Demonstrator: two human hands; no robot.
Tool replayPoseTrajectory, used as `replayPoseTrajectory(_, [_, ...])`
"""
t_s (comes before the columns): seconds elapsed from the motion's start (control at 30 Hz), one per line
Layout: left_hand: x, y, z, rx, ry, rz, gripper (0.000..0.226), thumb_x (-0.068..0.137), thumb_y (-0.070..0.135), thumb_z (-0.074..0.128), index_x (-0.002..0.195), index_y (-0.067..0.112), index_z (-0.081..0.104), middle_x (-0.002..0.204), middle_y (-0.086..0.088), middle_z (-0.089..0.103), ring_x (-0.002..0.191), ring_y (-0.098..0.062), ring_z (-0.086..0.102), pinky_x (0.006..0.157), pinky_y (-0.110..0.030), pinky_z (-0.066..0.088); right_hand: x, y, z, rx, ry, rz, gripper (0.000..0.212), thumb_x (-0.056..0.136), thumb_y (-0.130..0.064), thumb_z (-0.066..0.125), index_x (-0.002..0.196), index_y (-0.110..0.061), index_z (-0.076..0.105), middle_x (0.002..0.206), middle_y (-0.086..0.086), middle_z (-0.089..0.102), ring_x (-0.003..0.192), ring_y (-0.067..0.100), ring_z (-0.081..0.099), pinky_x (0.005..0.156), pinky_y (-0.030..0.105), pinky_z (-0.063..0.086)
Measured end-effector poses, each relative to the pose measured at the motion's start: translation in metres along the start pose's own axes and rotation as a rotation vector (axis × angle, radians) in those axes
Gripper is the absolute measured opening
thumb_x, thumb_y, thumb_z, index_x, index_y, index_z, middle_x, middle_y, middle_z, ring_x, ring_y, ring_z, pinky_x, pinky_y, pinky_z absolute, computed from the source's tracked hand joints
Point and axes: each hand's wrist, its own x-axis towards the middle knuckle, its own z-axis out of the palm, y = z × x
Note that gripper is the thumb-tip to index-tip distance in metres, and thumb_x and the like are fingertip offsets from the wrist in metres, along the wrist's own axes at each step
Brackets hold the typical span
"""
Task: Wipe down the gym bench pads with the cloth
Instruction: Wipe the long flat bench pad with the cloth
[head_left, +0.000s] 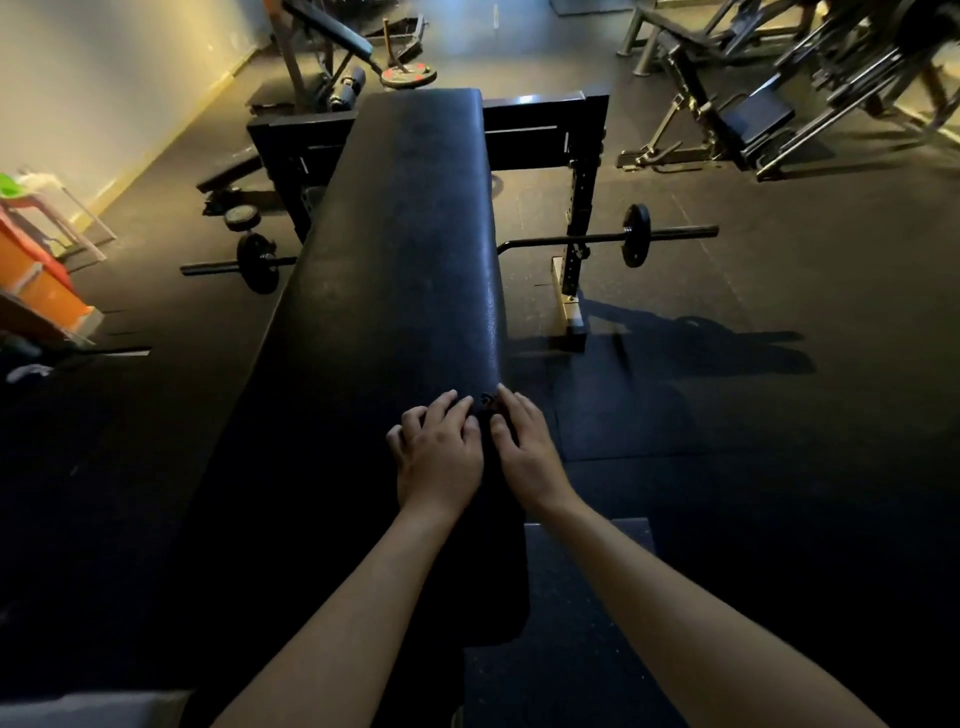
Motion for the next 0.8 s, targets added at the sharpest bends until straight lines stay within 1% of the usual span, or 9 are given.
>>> replayPoseTrajectory(0.07, [0.004,0.01,0.004,0.001,0.012,-0.039,0.043,0.105,0.043,0.035,0.144,0.034,0.051,0.156,0.012,0.039,0.134,-0.015,0.03,0.113,-0.039,0.019,0.005,0.003,-0.002,0.021,-0.047,0.008,0.047,0.107,-0.032,0.042,0.153,-0.029,0.035,0.161,-0.004,0.021,0.141,0.003,0.024,0.107,0.02,0.022])
replayPoseTrajectory(0.2, [0.01,0.017,0.009,-0.013,0.067,-0.103,0.041,0.104,0.039,0.037,0.141,0.034,0.055,0.152,0.014,0.044,0.132,-0.013,0.033,0.113,-0.039,0.021,0.053,-0.006,-0.012,-0.02,-0.098,0.02,0.048,0.107,-0.029,0.041,0.154,-0.024,0.035,0.163,0.002,0.018,0.149,0.016,0.022,0.108,0.022,0.019])
replayPoseTrajectory(0.33, [0.009,0.021,0.012,0.052,0.133,-0.102,0.04,0.104,0.038,0.04,0.139,0.032,0.057,0.149,0.013,0.049,0.129,-0.012,0.038,0.112,-0.038,0.024,0.072,-0.004,-0.014,0.04,-0.126,0.024,0.048,0.107,-0.031,0.041,0.154,-0.026,0.033,0.164,0.001,0.016,0.148,0.02,0.023,0.118,0.035,0.025])
replayPoseTrajectory(0.43, [0.006,0.026,0.012,0.085,0.127,-0.116,0.041,0.104,0.039,0.04,0.141,0.032,0.056,0.149,0.013,0.047,0.129,-0.013,0.037,0.112,-0.038,0.024,0.053,0.001,-0.017,0.077,-0.14,0.014,0.045,0.106,-0.031,0.043,0.151,-0.025,0.039,0.159,-0.001,0.02,0.144,0.017,0.03,0.113,0.03,0.029])
replayPoseTrajectory(0.5, [0.006,0.028,0.012,0.098,0.116,-0.127,0.041,0.104,0.038,0.039,0.141,0.033,0.055,0.15,0.013,0.046,0.13,-0.013,0.036,0.112,-0.038,0.022,0.041,0.006,-0.02,0.082,-0.168,-0.011,0.045,0.106,-0.03,0.045,0.15,-0.024,0.042,0.157,-0.002,0.022,0.142,0.014,0.03,0.114,0.029,0.03])
replayPoseTrajectory(0.57, [0.011,0.029,0.012,0.104,0.1,-0.145,0.04,0.104,0.038,0.039,0.141,0.035,0.055,0.15,0.013,0.045,0.13,-0.013,0.036,0.112,-0.038,0.022,0.042,0.005,-0.022,0.076,-0.181,-0.013,0.044,0.106,-0.027,0.046,0.15,-0.023,0.043,0.159,-0.003,0.017,0.144,0.015,0.027,0.118,0.034,0.029])
replayPoseTrajectory(0.67, [0.021,0.034,0.014,0.107,0.079,-0.155,0.041,0.104,0.041,0.039,0.142,0.035,0.054,0.147,0.011,0.045,0.129,-0.016,0.036,0.11,-0.04,0.023,0.072,-0.002,-0.019,0.021,-0.171,0.003,0.045,0.105,-0.026,0.047,0.15,-0.023,0.043,0.163,-0.002,0.003,0.148,0.022,0.021,0.121,0.042,0.026])
replayPoseTrajectory(0.7, [0.025,0.035,0.015,0.101,0.072,-0.149,0.041,0.104,0.041,0.039,0.142,0.035,0.054,0.147,0.011,0.045,0.129,-0.016,0.036,0.11,-0.039,0.024,0.085,-0.006,-0.018,0.012,-0.163,0.012,0.046,0.105,-0.026,0.047,0.151,-0.024,0.041,0.163,-0.001,0.001,0.148,0.024,0.022,0.121,0.042,0.026])
replayPoseTrajectory(0.8, [0.034,0.035,0.015,0.044,0.073,-0.161,0.04,0.105,0.044,0.036,0.14,0.036,0.054,0.145,0.012,0.045,0.128,-0.015,0.036,0.107,-0.038,0.024,0.111,-0.008,-0.018,-0.002,-0.126,0.036,0.05,0.105,-0.031,0.047,0.153,-0.027,0.035,0.155,0.0,0.008,0.135,0.026,0.037,0.112,0.037,0.038])
